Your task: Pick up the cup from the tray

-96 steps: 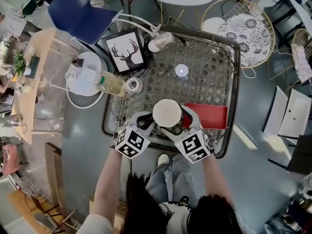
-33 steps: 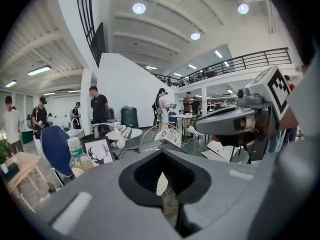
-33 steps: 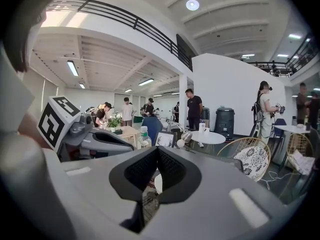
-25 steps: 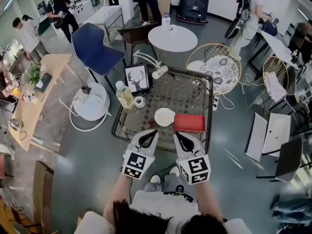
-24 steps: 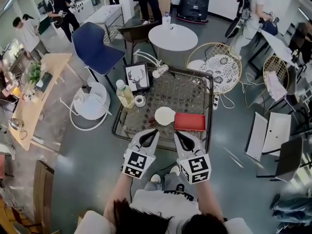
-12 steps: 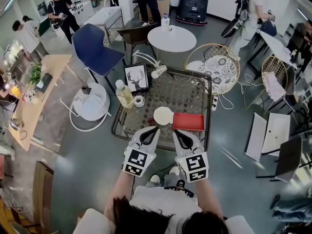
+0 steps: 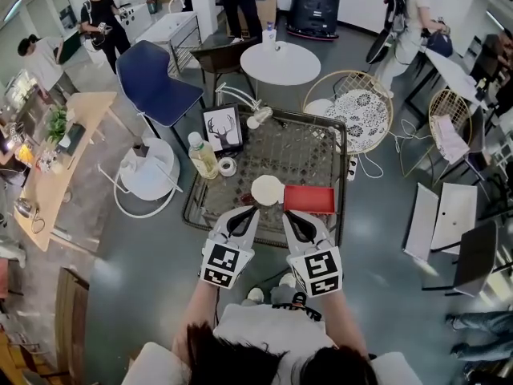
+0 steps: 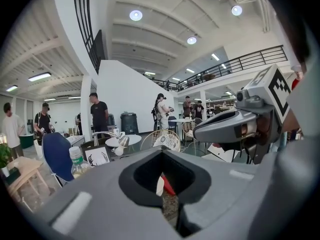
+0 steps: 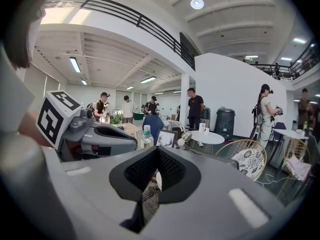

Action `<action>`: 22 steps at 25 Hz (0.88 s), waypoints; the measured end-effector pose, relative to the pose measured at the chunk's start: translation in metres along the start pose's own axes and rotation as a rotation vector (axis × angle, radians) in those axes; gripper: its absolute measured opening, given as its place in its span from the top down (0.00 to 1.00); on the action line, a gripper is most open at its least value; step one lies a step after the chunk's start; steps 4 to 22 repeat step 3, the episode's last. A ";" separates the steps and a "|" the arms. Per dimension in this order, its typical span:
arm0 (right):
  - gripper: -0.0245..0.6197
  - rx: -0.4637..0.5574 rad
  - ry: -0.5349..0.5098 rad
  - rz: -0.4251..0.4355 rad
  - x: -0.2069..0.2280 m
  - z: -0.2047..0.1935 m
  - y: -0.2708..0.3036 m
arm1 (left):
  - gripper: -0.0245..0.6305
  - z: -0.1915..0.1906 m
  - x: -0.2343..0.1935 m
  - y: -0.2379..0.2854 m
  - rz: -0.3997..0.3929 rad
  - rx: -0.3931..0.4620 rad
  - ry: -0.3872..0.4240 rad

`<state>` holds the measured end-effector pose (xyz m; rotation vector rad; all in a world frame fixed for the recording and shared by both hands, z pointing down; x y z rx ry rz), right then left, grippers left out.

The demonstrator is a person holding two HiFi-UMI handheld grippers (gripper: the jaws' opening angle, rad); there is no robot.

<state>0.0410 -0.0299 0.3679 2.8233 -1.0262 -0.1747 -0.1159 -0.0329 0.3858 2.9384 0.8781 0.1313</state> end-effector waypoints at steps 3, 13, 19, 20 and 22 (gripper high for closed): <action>0.93 -0.001 -0.003 -0.010 0.002 -0.001 0.000 | 0.96 0.001 -0.001 0.001 0.003 0.005 -0.004; 0.93 -0.001 -0.003 -0.010 0.002 -0.001 0.000 | 0.96 0.001 -0.001 0.001 0.003 0.005 -0.004; 0.93 -0.001 -0.003 -0.010 0.002 -0.001 0.000 | 0.96 0.001 -0.001 0.001 0.003 0.005 -0.004; 0.93 -0.001 -0.003 -0.010 0.002 -0.001 0.000 | 0.96 0.001 -0.001 0.001 0.003 0.005 -0.004; 0.93 -0.001 -0.003 -0.010 0.002 -0.001 0.000 | 0.96 0.001 -0.001 0.001 0.003 0.005 -0.004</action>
Point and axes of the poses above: the fingertips, and each gripper's own axes: y forward along the fingers, x to its right, z out of its top, the point moved 8 cm from there along -y, backward along the fingers, and after that the axes turned 10 degrees about x, right-handed, at the moved point
